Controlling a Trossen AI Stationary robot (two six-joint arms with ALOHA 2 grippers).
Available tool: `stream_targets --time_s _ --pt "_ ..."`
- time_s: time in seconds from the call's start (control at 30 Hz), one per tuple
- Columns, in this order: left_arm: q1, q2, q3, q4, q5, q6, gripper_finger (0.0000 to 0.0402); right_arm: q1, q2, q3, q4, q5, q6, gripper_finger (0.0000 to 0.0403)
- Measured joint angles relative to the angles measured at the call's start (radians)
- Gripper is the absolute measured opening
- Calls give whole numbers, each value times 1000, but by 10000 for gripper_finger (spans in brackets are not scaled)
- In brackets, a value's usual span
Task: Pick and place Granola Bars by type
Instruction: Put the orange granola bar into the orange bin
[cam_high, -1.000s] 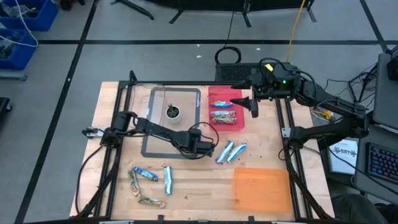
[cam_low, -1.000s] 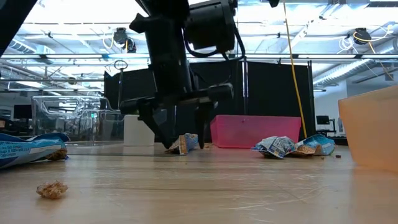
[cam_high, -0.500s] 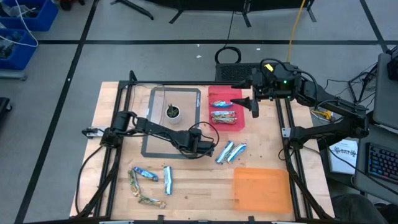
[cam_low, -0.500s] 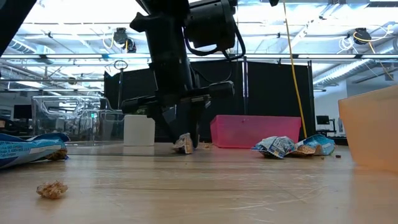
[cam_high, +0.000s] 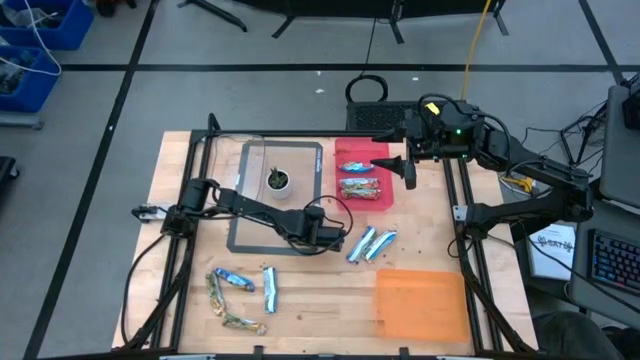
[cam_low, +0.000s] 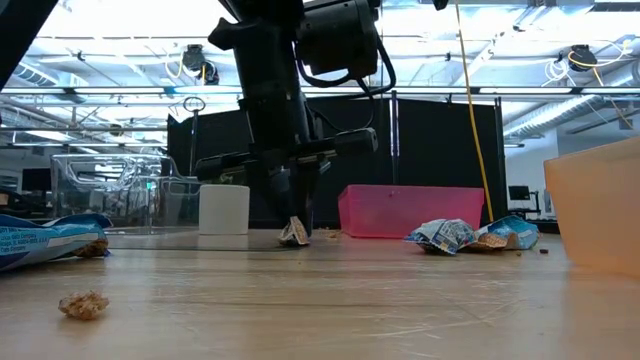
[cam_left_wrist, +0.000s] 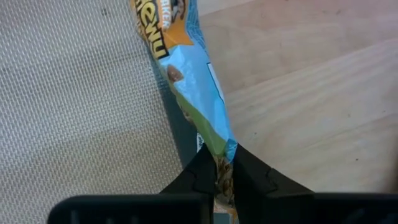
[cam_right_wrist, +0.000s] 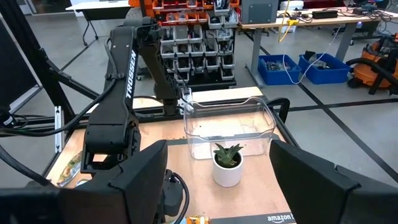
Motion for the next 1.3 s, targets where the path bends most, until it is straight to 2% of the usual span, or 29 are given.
stream_targets --time_s 0.23,0.47,0.67,0.83,1.07,1.3 --pt "2 -6 6 36 34 78 23 0 0 0 0 2 0 272" --pt "9 -57 58 46 60 228 19 0 0 0 0 6 0 270" --pt "30 -170 58 31 55 333 17 -5 0 0 20 12 -15 274" --pt "51 -288 58 -20 44 446 15 -5 -7 0 100 60 -31 280" --pt "69 -459 59 -42 -35 662 13 -5 -12 1 190 59 51 289" --pt "88 -579 60 -31 -117 863 12 -2 1 1 236 56 122 296"
